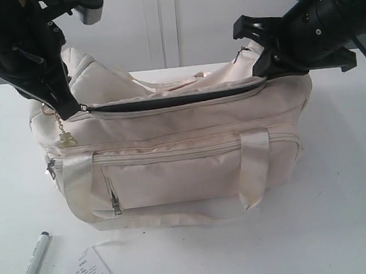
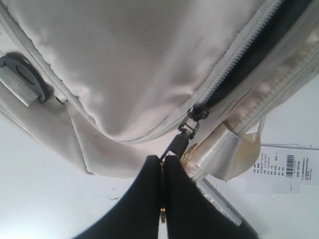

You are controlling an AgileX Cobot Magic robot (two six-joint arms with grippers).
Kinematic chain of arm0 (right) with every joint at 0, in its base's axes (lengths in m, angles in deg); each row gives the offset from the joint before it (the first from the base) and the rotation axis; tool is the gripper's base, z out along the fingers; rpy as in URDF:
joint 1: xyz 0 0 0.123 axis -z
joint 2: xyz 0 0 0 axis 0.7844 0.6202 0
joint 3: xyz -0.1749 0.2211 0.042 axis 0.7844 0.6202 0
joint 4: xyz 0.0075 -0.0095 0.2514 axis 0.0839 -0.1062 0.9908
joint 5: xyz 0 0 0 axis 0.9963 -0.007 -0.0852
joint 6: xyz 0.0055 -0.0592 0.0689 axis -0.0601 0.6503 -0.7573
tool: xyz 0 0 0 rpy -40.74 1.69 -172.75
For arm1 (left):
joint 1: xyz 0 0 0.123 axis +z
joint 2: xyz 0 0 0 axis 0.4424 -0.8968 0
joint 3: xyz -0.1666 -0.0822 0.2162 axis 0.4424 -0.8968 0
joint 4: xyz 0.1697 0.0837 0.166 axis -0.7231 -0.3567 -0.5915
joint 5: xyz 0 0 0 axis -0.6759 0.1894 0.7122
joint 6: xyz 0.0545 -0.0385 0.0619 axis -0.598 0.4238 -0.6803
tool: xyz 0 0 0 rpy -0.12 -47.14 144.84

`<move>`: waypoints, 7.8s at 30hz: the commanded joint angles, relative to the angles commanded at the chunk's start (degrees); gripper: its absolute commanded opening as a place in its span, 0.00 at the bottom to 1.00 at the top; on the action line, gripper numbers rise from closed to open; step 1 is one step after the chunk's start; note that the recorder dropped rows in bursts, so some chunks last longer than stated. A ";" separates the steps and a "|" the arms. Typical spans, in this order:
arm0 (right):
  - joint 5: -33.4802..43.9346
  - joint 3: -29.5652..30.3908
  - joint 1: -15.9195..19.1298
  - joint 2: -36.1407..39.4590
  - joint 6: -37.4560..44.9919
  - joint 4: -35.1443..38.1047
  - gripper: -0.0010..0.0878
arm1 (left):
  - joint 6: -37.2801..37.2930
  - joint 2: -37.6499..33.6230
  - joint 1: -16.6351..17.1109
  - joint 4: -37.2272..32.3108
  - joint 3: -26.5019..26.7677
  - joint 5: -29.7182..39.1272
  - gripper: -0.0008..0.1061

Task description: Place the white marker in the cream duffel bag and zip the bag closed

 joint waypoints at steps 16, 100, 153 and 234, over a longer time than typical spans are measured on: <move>-0.01 -0.11 0.00 0.00 0.97 -0.21 0.05 | 0.95 0.00 0.00 -0.84 0.00 0.00 0.01; -11.70 -1.88 -22.96 9.04 99.40 20.30 0.01 | -2.99 0.00 0.00 1.30 0.00 0.00 0.01; -11.83 -1.88 -22.96 8.58 99.40 20.30 0.01 | -5.18 0.00 12.00 5.63 -4.42 -10.32 0.01; -11.58 -1.88 -22.96 8.58 99.54 20.30 0.01 | 11.77 3.50 12.81 -0.05 -7.26 -19.48 0.61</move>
